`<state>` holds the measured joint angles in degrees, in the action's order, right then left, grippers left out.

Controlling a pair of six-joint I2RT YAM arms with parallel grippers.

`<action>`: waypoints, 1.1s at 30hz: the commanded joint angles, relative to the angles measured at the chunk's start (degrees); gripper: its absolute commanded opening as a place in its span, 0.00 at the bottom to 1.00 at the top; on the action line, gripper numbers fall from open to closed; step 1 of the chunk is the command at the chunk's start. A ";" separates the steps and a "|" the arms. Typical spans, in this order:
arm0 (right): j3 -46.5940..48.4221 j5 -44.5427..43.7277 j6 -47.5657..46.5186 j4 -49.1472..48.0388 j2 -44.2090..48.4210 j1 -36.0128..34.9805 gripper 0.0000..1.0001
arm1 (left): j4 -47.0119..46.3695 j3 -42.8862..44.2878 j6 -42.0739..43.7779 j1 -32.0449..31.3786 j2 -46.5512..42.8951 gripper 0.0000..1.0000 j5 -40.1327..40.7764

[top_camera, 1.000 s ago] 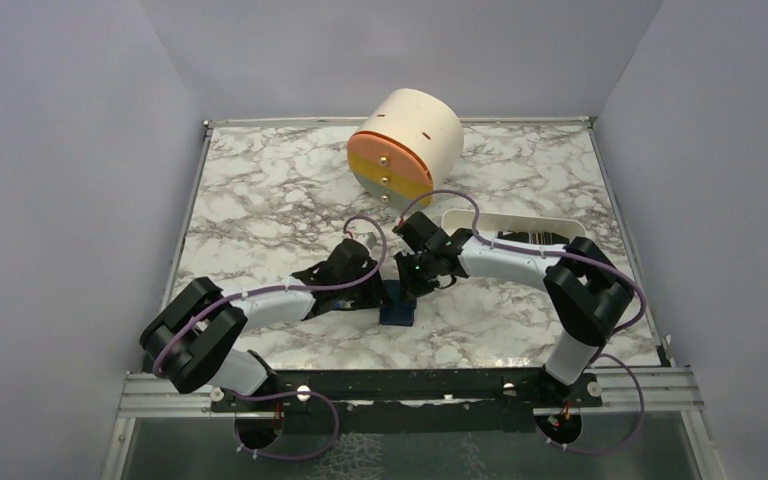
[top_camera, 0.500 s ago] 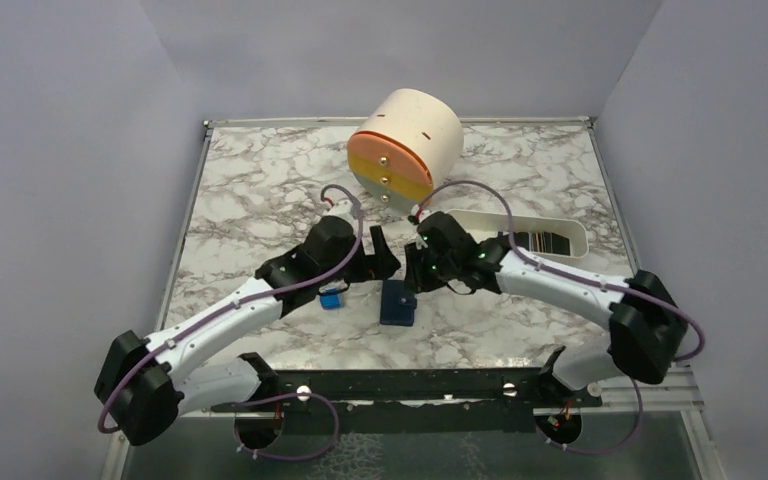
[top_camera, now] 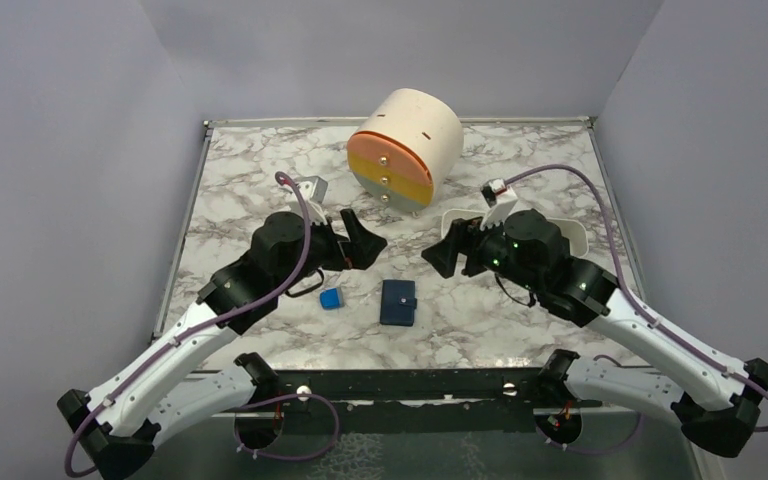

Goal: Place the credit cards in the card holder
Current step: Reset both arms

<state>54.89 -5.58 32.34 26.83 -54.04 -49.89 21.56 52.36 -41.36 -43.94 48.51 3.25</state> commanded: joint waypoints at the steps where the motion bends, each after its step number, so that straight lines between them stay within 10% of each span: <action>1: -2.16 -3.98 1.48 1.14 5.07 -0.21 0.75 | 1.27 -0.58 2.12 0.09 -2.61 0.99 -0.80; 33: -10.76 -3.79 4.25 -7.96 11.06 -0.17 0.86 | -3.79 -10.53 2.30 0.09 -13.23 0.99 1.90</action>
<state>44.10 -7.51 35.97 20.88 -43.09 -49.89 18.72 42.28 -39.90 -43.94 36.69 2.42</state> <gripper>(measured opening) 0.862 0.991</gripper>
